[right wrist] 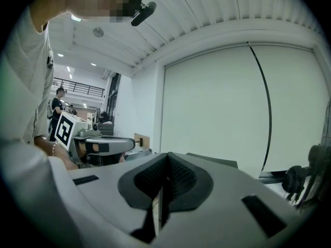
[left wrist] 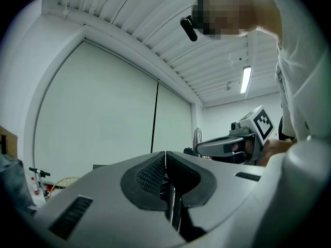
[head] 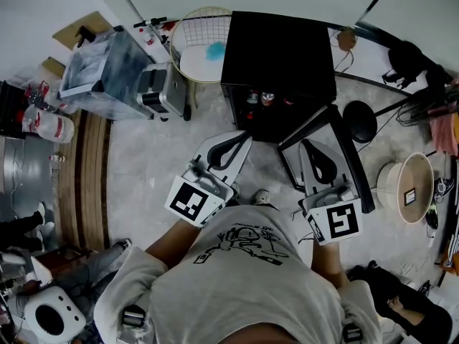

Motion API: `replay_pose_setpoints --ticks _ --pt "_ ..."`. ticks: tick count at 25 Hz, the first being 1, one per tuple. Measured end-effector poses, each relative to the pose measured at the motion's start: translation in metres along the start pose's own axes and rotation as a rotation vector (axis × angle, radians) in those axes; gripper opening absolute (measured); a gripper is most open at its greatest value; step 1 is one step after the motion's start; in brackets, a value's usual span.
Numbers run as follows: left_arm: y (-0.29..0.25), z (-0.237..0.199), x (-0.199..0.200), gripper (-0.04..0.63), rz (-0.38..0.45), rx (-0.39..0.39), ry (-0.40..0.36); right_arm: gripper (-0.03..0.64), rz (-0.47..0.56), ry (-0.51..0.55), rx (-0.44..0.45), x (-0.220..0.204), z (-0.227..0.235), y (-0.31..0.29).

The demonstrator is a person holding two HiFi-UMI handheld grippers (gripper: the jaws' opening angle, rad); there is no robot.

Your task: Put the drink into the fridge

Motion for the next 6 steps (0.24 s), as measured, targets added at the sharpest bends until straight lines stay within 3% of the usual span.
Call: replay_pose_setpoints --ticks 6 --pt "-0.0019 0.0012 0.0010 0.023 0.001 0.008 0.003 0.006 0.004 0.002 0.005 0.0010 0.0031 0.0013"
Point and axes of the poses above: the fingertips, and each gripper's own axes: y backward along the fingers, z to its right, x out of its top, the point moved 10 cm from there along y, backward along the fingers, and after that the axes turned 4 degrees about x, right-handed, at the moved point
